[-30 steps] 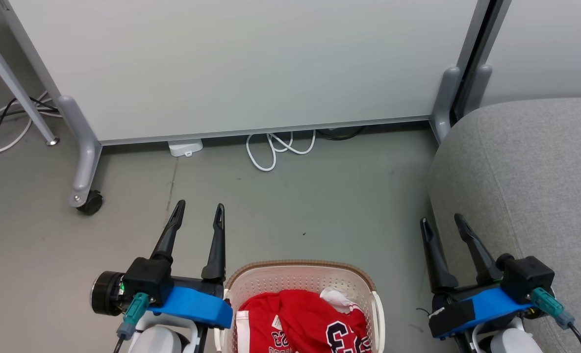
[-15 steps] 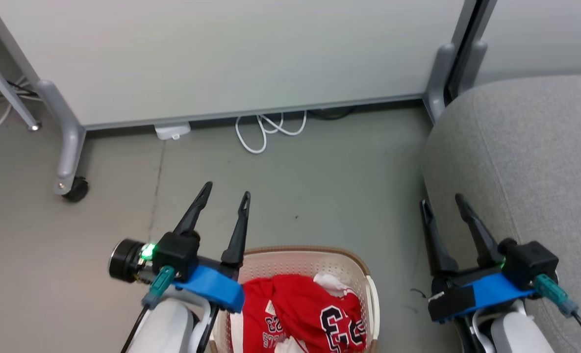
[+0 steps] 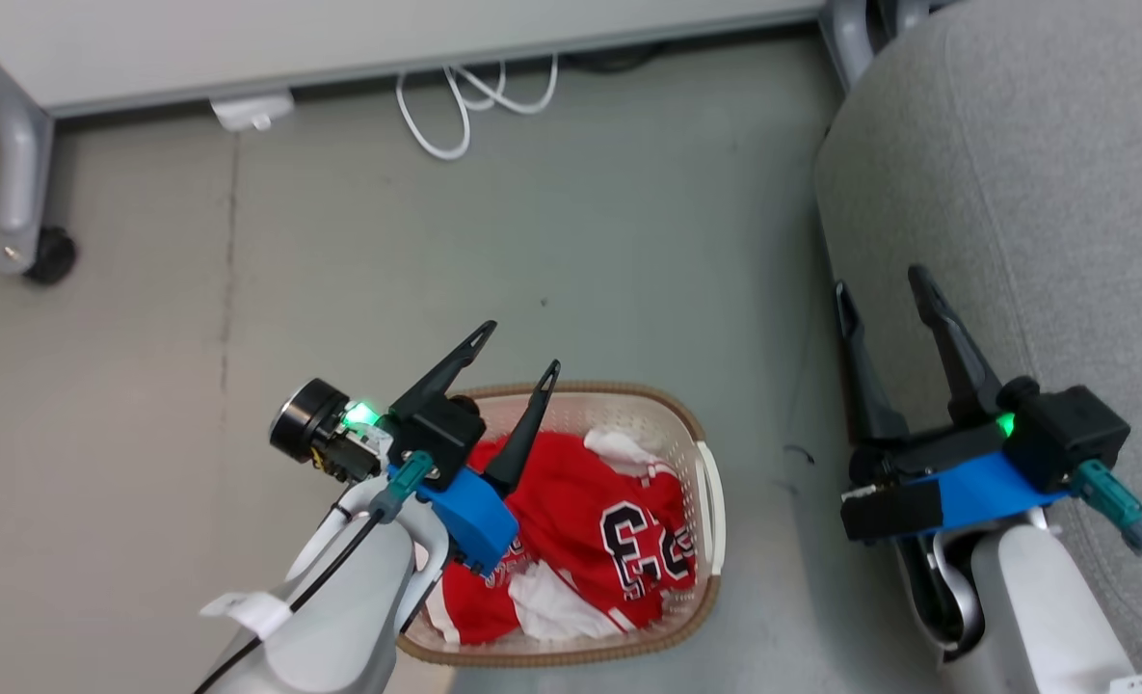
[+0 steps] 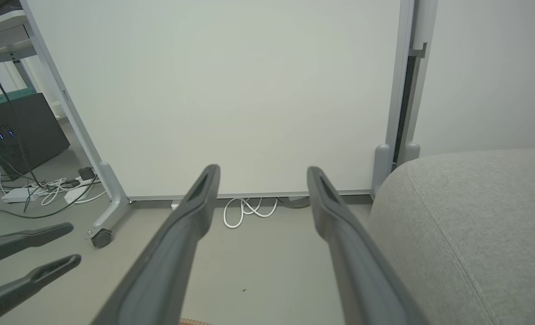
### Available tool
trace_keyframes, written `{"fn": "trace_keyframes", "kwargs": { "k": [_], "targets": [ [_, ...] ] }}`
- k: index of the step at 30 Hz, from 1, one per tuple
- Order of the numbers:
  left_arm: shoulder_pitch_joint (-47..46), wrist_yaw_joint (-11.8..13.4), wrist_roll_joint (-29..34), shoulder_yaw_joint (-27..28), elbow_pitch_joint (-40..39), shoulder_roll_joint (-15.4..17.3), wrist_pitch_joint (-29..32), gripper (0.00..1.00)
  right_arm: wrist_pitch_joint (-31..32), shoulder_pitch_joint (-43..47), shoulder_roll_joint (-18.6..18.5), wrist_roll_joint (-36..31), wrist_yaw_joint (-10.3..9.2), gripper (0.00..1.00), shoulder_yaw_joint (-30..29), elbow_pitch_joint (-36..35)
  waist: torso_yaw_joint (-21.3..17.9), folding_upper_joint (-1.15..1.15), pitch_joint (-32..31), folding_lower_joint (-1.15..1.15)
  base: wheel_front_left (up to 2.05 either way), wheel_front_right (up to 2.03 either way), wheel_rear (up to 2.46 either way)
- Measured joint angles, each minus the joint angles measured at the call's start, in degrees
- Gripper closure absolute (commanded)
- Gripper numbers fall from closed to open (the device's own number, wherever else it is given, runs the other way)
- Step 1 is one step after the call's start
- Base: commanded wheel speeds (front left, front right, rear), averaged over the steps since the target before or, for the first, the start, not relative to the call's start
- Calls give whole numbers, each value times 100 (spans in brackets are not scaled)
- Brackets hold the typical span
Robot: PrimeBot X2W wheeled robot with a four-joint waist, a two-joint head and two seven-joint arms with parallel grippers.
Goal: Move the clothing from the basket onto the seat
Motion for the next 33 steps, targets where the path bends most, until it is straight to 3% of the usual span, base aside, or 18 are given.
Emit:
{"fn": "trace_keyframes", "kwargs": {
  "k": [9, 27, 33],
  "targets": [
    [-871, -2, -209, -1262, 912, 175, 0, 0, 0, -530, -1, -140, 0, 0, 74, -193, -207, 0, 884, 0, 0, 0, 0],
    [-2357, -3, -743, -3817, 2772, 198, 0, 0, 1, -1056, -2, -335, 0, 0, 133, -501, -556, 0, 2441, 0, 0, 0, 0],
    [-2623, -3, -655, -4258, 3367, 174, 144, 0, 0, -1169, -2, -388, 0, 0, 133, -631, -651, 0, 2865, 0, 0, 0, 0]
  ]
}}
